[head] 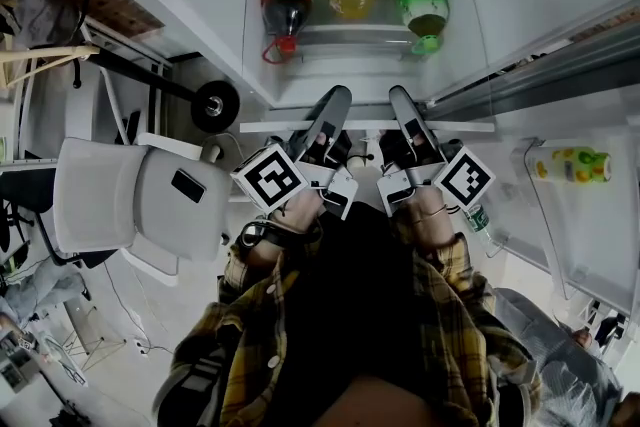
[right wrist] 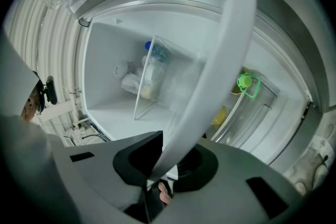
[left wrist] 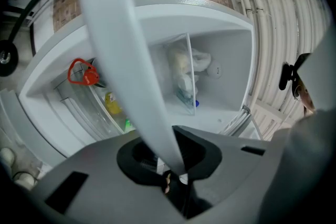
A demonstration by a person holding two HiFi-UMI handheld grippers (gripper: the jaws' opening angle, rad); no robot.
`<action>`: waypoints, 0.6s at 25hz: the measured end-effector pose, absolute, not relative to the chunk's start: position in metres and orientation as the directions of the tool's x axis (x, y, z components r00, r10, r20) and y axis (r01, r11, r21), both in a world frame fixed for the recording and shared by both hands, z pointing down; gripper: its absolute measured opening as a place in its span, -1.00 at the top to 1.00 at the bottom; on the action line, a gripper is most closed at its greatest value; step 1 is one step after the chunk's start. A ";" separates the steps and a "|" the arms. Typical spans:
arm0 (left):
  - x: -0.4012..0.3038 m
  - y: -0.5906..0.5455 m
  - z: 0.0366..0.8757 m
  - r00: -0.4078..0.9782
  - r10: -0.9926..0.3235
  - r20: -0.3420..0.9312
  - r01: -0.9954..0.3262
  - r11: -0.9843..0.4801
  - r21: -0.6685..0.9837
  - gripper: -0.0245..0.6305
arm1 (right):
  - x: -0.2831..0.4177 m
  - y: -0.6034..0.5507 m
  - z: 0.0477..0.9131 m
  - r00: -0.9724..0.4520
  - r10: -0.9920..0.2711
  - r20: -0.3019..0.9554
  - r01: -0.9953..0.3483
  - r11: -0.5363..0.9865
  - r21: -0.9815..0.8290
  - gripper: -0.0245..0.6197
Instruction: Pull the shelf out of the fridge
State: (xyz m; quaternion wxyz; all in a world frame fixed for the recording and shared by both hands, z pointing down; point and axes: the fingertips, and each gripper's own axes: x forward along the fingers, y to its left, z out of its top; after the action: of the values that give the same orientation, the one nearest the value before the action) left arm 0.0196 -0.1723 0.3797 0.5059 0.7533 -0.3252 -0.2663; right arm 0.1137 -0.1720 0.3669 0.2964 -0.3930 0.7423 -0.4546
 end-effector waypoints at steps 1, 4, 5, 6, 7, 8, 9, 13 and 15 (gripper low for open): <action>0.019 -0.171 0.379 0.649 -0.757 -0.076 -0.220 -0.282 0.934 0.76 | 0.114 -0.171 0.367 -0.514 -0.854 -0.083 -0.314 0.277 -0.908 0.74; 0.020 -0.170 0.376 0.656 -0.749 -0.094 -0.212 -0.302 0.930 0.76 | 0.113 -0.169 0.365 -0.513 -0.854 -0.086 -0.319 0.283 -0.904 0.73; 0.020 -0.170 0.376 0.656 -0.749 -0.092 -0.213 -0.301 0.930 0.76 | 0.113 -0.169 0.364 -0.513 -0.854 -0.087 -0.320 0.285 -0.903 0.73; 0.020 -0.170 0.376 0.656 -0.750 -0.083 -0.218 -0.294 0.931 0.76 | 0.113 -0.169 0.364 -0.512 -0.854 -0.088 -0.321 0.286 -0.903 0.73; 0.019 -0.169 0.378 0.654 -0.754 -0.071 -0.224 -0.282 0.933 0.76 | 0.113 -0.169 0.364 -0.511 -0.855 -0.089 -0.321 0.286 -0.903 0.74; 0.018 -0.169 0.378 0.651 -0.757 -0.060 -0.228 -0.270 0.936 0.76 | 0.114 -0.169 0.363 -0.510 -0.856 -0.089 -0.321 0.285 -0.903 0.73; 0.018 -0.169 0.378 0.650 -0.758 -0.057 -0.227 -0.265 0.937 0.76 | 0.114 -0.169 0.363 -0.509 -0.856 -0.088 -0.322 0.285 -0.903 0.73; 0.021 -0.170 0.373 0.657 -0.748 -0.088 -0.214 -0.297 0.931 0.76 | 0.114 -0.169 0.363 -0.508 -0.857 -0.087 -0.319 0.282 -0.905 0.73; 0.021 -0.170 0.373 0.662 -0.743 -0.093 -0.219 -0.311 0.925 0.76 | 0.113 -0.169 0.363 -0.509 -0.857 -0.086 -0.319 0.280 -0.906 0.73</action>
State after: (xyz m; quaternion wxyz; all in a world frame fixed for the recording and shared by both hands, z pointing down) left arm 0.0206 -0.1698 0.3733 0.4958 0.7651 -0.3144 -0.2644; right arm 0.1135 -0.1685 0.3633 0.2983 -0.3959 0.7422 -0.4510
